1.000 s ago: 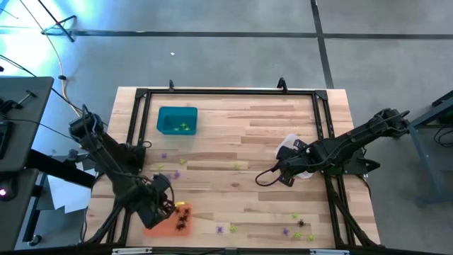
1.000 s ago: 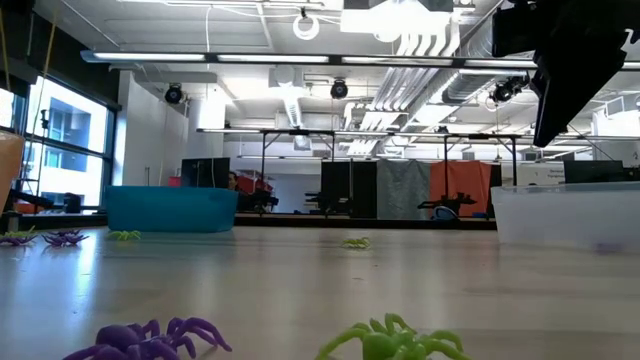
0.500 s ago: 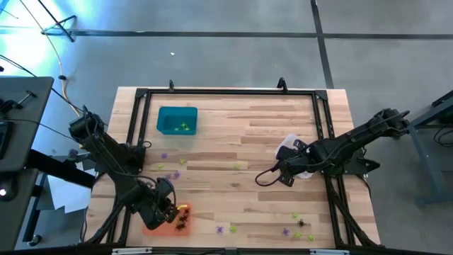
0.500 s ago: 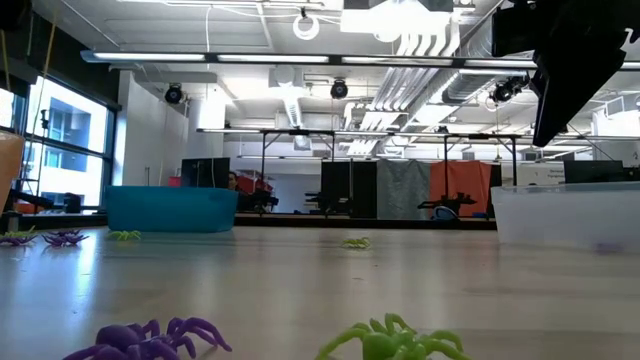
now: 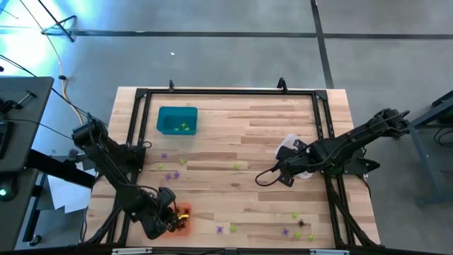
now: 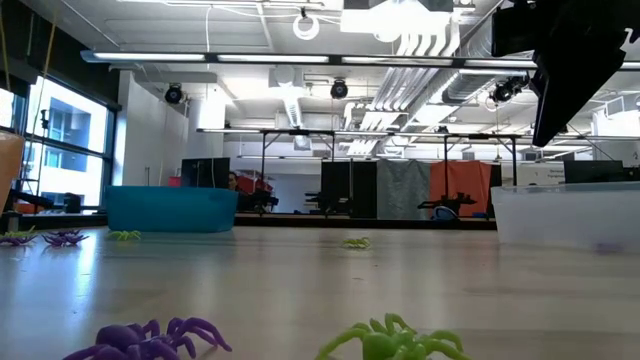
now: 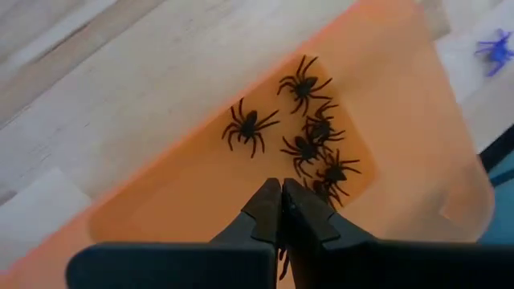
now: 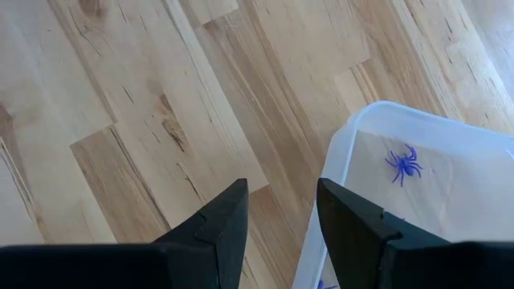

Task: Sort Halloween decoration
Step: Put the black spider toy into the orange bin, then put the green spider toy into the blue bin

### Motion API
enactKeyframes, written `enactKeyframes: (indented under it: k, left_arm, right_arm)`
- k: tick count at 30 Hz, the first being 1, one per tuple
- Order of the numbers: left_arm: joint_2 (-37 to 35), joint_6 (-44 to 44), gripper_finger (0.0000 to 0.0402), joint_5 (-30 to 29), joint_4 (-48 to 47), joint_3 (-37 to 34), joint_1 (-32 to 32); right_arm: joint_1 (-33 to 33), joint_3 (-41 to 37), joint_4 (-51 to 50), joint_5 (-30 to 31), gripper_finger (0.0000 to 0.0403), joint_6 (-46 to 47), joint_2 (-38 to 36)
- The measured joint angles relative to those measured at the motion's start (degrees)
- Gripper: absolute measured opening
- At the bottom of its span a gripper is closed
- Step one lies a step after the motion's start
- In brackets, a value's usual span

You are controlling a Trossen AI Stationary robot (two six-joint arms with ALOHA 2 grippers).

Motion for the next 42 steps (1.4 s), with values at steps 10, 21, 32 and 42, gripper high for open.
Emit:
enactKeyframes:
  k: [10,21,32,42]
  left_arm:
    - [2.83,-1.02,0.0064,0.11,1.54,0.00,-0.42]
    - [1.86,0.28,0.0123,-2.09,0.56,2.63,-1.63]
    - [0.16,21.42,0.0122,-19.42,-19.44,17.44,6.83]
    - [4.69,72.30,0.0121,-22.14,11.04,13.95,26.55]
  right_arm:
    - [0.00,0.00,0.10,0.00,0.0144,0.02,0.00]
    - [0.00,0.00,0.20,0.01,0.0144,0.00,0.00]
    - [0.00,0.00,0.22,0.02,0.0144,0.00,0.00]
    - [0.00,0.00,0.46,0.02,0.0144,0.01,-0.02]
